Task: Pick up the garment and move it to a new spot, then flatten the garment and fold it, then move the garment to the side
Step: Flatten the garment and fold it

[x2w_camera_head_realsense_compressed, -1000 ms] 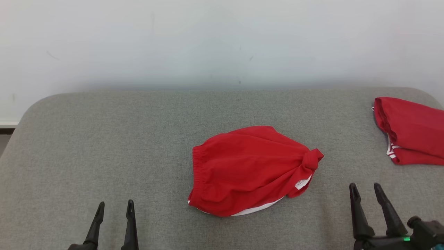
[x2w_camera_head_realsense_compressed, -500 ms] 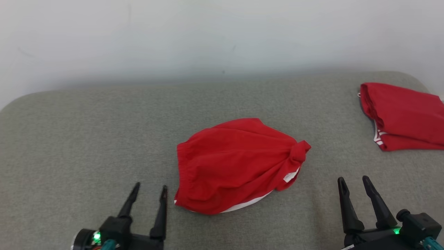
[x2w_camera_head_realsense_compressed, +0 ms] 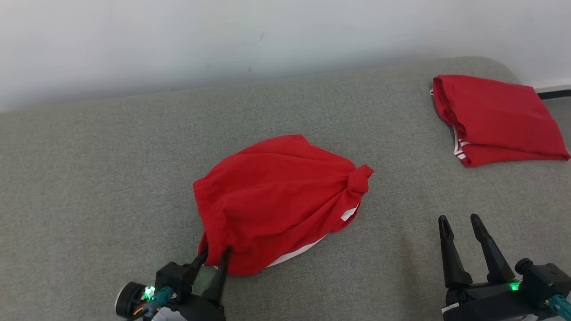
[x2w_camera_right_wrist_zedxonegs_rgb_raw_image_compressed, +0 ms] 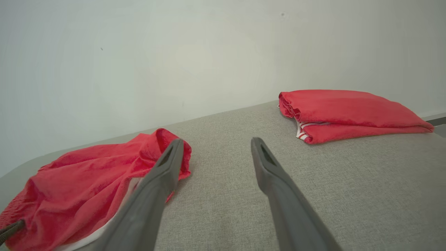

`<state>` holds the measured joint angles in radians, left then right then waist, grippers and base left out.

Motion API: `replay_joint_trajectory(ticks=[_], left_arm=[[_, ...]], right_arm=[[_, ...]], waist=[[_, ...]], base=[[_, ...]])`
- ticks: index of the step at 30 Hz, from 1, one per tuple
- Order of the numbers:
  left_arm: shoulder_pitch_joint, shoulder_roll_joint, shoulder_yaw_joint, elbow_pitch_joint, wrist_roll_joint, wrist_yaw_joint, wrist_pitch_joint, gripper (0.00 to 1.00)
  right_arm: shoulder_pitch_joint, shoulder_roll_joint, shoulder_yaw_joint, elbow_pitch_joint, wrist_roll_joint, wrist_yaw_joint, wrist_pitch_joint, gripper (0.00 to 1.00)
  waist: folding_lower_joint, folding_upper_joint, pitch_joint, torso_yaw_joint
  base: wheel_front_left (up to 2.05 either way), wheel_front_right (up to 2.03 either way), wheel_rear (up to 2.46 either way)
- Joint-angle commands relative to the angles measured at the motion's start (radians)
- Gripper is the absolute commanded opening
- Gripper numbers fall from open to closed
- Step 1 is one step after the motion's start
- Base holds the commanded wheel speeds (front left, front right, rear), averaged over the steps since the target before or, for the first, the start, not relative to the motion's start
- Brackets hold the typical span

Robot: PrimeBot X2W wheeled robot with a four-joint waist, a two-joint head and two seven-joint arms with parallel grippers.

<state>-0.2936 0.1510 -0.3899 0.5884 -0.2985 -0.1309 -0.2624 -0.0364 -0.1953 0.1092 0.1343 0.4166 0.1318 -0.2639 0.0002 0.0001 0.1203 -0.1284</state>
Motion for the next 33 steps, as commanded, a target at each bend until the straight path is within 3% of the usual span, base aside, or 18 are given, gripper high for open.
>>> replay_joint_trajectory(ticks=[1,10,20,26,33], left_arm=[[-0.014,0.007,-0.003,-0.012,-0.008,0.001,-0.003,0.00],[0.063,0.010,-0.007,-0.214,-0.025,0.001,-0.003,0.00],[0.231,0.083,0.006,-0.391,-0.050,0.029,0.034,0.00],[0.221,0.093,0.033,-0.421,-0.067,0.052,0.037,0.00],[0.104,0.099,0.061,-0.306,-0.084,0.037,0.018,0.00]], right_arm=[[0.005,0.001,-0.009,-0.007,-0.003,-0.003,0.000,1.00],[0.039,0.007,-0.020,-0.004,-0.010,-0.003,0.000,1.00],[0.029,0.010,-0.026,-0.001,-0.009,-0.003,0.000,1.00],[0.011,-0.001,-0.009,0.018,-0.009,-0.003,0.000,1.00],[-0.012,-0.015,-0.016,0.060,-0.003,-0.003,0.000,1.00]], waist=[[-0.0002,-0.0001,0.008,-0.004],[-0.0002,-0.0001,-0.027,0.090],[-0.0002,-0.0001,-0.018,0.176],[-0.0002,-0.0001,-0.005,0.154],[-0.0002,-0.0001,0.012,0.079]], base=[[0.00,0.00,0.00],[0.00,0.00,0.00],[0.00,0.00,0.00],[0.00,0.00,0.00],[0.00,0.00,0.00]])
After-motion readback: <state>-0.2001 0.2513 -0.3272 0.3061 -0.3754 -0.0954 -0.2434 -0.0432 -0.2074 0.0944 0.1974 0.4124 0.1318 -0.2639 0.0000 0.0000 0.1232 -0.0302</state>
